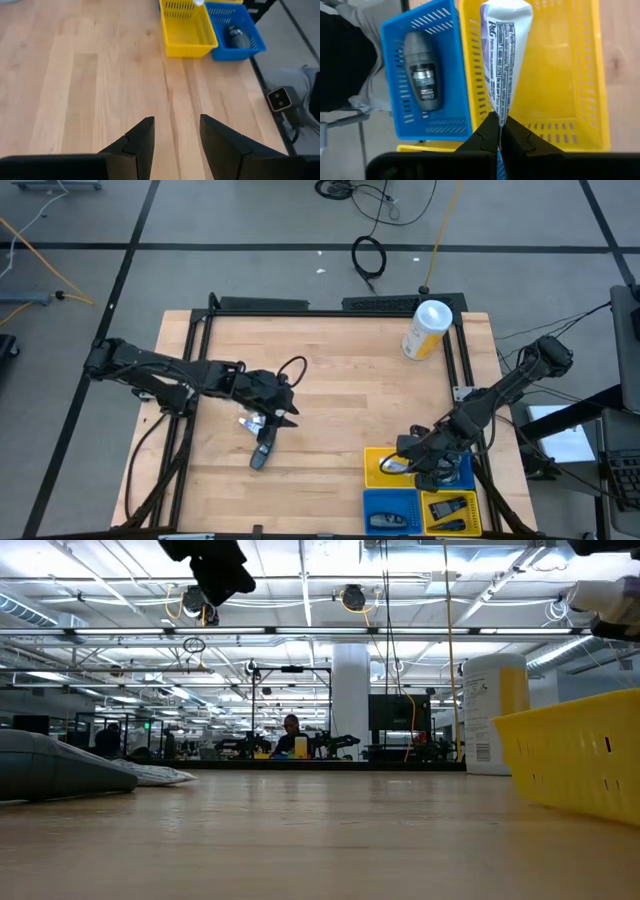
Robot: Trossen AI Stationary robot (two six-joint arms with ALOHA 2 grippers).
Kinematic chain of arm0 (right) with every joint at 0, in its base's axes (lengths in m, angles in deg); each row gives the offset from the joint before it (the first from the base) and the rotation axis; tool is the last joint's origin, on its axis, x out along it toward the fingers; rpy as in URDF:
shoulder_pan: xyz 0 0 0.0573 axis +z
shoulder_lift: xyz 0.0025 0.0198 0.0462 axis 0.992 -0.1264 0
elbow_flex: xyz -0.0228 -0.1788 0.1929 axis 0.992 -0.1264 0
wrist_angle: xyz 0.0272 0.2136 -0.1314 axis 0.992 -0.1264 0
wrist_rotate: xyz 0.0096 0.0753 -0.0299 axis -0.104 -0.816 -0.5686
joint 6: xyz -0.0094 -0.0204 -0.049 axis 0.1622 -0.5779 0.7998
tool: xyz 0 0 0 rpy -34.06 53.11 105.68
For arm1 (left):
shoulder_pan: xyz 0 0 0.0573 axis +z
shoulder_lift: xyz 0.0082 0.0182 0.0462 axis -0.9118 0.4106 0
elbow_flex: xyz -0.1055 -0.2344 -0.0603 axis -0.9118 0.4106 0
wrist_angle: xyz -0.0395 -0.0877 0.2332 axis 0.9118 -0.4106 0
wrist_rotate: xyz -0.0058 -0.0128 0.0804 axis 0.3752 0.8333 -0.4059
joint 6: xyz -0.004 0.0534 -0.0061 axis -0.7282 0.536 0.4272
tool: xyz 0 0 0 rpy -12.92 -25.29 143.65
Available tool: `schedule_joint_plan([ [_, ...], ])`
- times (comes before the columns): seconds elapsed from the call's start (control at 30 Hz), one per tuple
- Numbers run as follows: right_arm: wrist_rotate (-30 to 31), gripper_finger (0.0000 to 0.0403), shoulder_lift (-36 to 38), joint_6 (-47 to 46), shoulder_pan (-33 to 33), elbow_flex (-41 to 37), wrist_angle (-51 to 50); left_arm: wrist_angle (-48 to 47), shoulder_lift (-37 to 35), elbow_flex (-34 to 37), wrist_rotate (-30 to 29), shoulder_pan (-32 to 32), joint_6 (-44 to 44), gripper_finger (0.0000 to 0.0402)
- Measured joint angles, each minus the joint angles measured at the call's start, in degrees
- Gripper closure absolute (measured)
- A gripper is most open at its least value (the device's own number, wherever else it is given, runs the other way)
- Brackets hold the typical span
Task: Pick & Place Travel size toiletries
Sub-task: Put the white toothpaste into the top yellow bin
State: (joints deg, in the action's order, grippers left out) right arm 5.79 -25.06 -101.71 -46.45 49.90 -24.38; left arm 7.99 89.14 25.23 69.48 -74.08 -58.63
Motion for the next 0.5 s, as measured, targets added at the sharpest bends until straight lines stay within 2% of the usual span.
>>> schedule_joint_plan([
  [0.5, 0.2, 0.0392, 0.0, -1.3, 0.0, -2.0, 0.0, -1.0, 0.0, 0.0, -1.5, 0.0, -0.3, 0.0250],
])
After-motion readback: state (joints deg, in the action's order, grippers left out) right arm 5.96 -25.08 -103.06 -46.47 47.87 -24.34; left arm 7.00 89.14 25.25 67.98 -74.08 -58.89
